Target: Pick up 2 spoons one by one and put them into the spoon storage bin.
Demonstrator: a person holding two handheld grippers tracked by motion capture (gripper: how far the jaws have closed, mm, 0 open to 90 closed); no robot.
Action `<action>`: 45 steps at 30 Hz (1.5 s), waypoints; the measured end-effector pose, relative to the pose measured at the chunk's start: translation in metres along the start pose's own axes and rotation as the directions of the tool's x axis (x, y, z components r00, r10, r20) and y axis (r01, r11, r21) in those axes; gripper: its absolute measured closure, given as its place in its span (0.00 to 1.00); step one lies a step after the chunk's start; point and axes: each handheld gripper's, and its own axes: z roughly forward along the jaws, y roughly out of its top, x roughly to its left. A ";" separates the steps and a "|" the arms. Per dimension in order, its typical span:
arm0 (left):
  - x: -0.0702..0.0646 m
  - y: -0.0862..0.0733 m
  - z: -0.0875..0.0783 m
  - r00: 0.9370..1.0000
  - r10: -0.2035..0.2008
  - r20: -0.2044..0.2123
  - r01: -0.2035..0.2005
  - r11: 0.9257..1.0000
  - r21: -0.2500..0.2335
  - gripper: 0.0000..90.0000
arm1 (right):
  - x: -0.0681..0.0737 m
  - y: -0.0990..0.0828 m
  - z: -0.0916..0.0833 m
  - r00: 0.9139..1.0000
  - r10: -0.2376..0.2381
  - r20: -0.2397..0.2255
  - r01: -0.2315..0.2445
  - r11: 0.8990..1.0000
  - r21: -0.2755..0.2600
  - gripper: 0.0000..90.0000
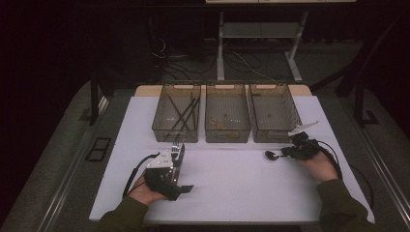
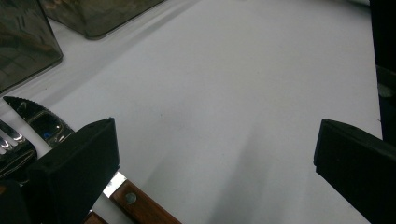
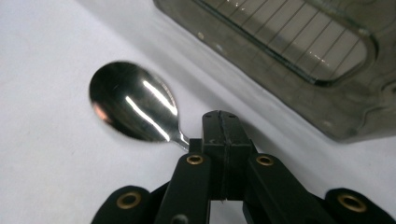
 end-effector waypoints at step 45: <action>-0.001 0.000 0.001 1.000 -0.001 0.001 0.001 1.000 0.002 0.00 | 0.018 0.002 0.006 0.995 -0.034 -0.094 0.023 0.993 -0.118 0.59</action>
